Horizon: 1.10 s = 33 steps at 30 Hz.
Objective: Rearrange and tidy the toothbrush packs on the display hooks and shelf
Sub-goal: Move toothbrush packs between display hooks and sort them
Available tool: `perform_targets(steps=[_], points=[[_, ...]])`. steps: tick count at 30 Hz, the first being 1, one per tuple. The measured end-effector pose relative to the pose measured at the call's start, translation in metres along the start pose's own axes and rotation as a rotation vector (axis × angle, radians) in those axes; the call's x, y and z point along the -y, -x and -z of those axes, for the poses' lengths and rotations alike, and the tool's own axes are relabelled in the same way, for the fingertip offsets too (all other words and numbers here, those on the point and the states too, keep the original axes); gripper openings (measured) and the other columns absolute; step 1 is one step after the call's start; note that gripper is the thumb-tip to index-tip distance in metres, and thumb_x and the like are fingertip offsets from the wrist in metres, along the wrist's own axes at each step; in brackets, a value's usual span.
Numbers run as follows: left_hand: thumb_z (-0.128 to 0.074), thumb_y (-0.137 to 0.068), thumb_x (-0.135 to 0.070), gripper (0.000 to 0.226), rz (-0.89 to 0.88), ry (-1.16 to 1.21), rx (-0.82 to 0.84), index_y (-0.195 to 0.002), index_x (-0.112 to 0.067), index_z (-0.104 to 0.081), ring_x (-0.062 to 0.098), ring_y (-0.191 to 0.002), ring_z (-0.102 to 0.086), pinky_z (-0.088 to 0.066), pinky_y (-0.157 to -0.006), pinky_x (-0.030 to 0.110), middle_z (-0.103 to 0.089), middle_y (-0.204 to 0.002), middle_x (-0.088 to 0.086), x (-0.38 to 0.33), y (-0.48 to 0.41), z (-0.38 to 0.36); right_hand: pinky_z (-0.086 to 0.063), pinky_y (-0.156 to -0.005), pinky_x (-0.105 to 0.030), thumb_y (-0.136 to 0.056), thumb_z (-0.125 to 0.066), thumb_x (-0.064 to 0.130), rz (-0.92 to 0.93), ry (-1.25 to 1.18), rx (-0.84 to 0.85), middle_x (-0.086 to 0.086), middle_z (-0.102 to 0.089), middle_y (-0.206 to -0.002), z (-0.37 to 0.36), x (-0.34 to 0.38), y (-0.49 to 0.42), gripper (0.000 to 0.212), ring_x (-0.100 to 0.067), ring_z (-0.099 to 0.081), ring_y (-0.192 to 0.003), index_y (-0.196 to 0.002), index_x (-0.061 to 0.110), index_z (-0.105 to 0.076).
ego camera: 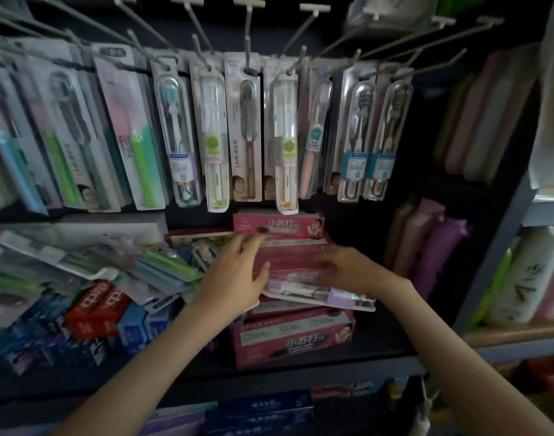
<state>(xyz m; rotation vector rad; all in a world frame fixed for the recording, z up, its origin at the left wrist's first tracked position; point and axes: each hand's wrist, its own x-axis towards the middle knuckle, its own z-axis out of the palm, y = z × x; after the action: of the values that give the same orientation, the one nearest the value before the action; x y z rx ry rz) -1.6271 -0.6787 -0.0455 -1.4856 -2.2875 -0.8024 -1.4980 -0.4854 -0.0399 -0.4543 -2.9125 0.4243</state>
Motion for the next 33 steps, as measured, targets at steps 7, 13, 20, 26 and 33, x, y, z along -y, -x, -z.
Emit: perform_targets(steps=[7, 13, 20, 26, 33], points=[[-0.057, -0.092, -0.021, 0.05, -0.077, 0.048, -0.282, -0.139, -0.014, -0.042, 0.025, -0.124, -0.045, -0.042, -0.096, 0.031, -0.045, -0.136, 0.009, -0.022, -0.047, 0.016, -0.038, -0.068, -0.02, -0.092, -0.058, 0.032, -0.144, -0.412, -0.845, -0.007, -0.057, -0.103, 0.074, 0.048, -0.055, 0.048, -0.021, -0.057, -0.092, -0.129, 0.008, -0.041], [-0.058, -0.091, -0.018, 0.049, -0.093, 0.01, -0.374, -0.138, -0.012, -0.043, 0.026, -0.119, -0.049, -0.046, -0.092, 0.033, -0.048, -0.133, 0.01, -0.031, -0.075, 0.031, -0.04, -0.07, -0.025, -0.094, -0.05, 0.036, -0.258, -0.622, -0.813, -0.006, -0.054, -0.113, 0.111, 0.067, -0.087, 0.049, -0.016, -0.049, -0.091, -0.131, 0.006, -0.039], [-0.051, -0.094, -0.021, 0.055, -0.131, -0.123, -0.366, -0.145, -0.016, -0.032, 0.029, -0.124, -0.044, -0.046, -0.089, 0.036, -0.037, -0.144, 0.014, -0.055, -0.12, 0.067, -0.03, -0.042, -0.015, -0.09, -0.053, 0.023, -0.187, -0.465, -0.951, 0.002, -0.05, -0.065, 0.111, 0.075, -0.061, 0.017, -0.01, -0.046, -0.055, -0.083, 0.009, -0.048], [-0.051, -0.094, -0.026, 0.062, -0.13, -0.033, -0.272, -0.148, -0.019, -0.023, 0.028, -0.129, -0.04, -0.043, -0.094, 0.036, -0.03, -0.149, 0.01, -0.069, -0.121, 0.06, -0.043, -0.055, -0.035, -0.09, -0.05, 0.026, -0.16, -0.527, -1.033, -0.009, -0.058, -0.075, 0.099, 0.093, -0.015, 0.013, -0.022, -0.055, -0.063, -0.092, 0.018, -0.041], [-0.051, -0.095, -0.021, 0.058, -0.22, 0.14, -0.314, -0.147, -0.015, -0.026, 0.021, -0.131, -0.037, -0.033, -0.103, 0.029, -0.035, -0.147, 0.005, -0.062, -0.086, 0.073, -0.038, -0.051, -0.028, -0.091, -0.051, 0.027, -0.176, -0.451, -1.143, -0.002, -0.053, -0.068, 0.098, 0.106, 0.003, 0.017, -0.013, -0.05, -0.058, -0.086, 0.011, -0.046]])
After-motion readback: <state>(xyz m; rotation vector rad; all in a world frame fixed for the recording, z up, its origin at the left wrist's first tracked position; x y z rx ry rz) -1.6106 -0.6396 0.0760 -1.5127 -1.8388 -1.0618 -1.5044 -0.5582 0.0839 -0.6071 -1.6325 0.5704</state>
